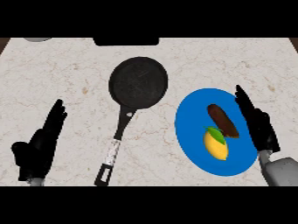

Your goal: Pick the lemon from the plate and place it in the pan

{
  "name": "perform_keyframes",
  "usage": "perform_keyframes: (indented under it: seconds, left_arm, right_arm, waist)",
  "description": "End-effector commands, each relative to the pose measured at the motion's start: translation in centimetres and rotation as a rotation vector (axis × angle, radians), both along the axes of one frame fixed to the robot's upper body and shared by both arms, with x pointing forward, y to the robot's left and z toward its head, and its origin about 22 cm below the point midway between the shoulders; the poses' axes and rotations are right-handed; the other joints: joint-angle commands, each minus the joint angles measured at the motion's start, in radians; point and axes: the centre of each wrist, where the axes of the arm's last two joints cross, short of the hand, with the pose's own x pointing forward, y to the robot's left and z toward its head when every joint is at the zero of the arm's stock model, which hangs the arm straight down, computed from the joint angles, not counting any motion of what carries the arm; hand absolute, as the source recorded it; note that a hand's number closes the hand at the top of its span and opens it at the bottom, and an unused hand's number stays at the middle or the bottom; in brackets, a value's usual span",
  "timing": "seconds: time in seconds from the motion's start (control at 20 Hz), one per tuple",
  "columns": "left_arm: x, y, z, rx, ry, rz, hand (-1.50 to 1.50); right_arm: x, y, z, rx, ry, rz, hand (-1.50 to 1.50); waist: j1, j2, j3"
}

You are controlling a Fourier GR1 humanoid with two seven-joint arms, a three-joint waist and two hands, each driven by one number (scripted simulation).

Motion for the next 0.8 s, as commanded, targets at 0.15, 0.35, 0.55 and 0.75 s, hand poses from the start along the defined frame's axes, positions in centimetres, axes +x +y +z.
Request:
perform_keyframes:
  seconds: [0.15, 0.35, 0.55, 0.75]
  left_arm:
    - [2.0, 0.3, 2.4, -0.035, -0.083, 0.002, 0.00]
    - [4.1, 0.0, 4.9, -0.158, -0.089, -0.009, 0.00]
    - [3.8, 1.1, 4.6, -0.157, -0.077, 0.016, 0.00]
    - [5.9, 1.6, 4.4, -0.163, -0.070, 0.013, 0.00]
  right_arm:
    - [3.1, 5.2, 7.5, 0.284, -0.250, 0.572, 1.50]
    - [4.8, -0.6, 11.8, 0.060, -0.347, 0.756, 1.50]
    - [2.6, -7.6, 10.8, 0.013, -0.490, 0.838, -1.50]
    - [3.0, -13.4, 13.1, -0.154, -0.522, 0.819, -1.50]
  waist:
    - [0.050, -0.022, -0.004]
    - [0.014, -0.016, -0.006]
    - [-0.005, -0.018, -0.004]
    - [0.001, -0.014, -0.006]
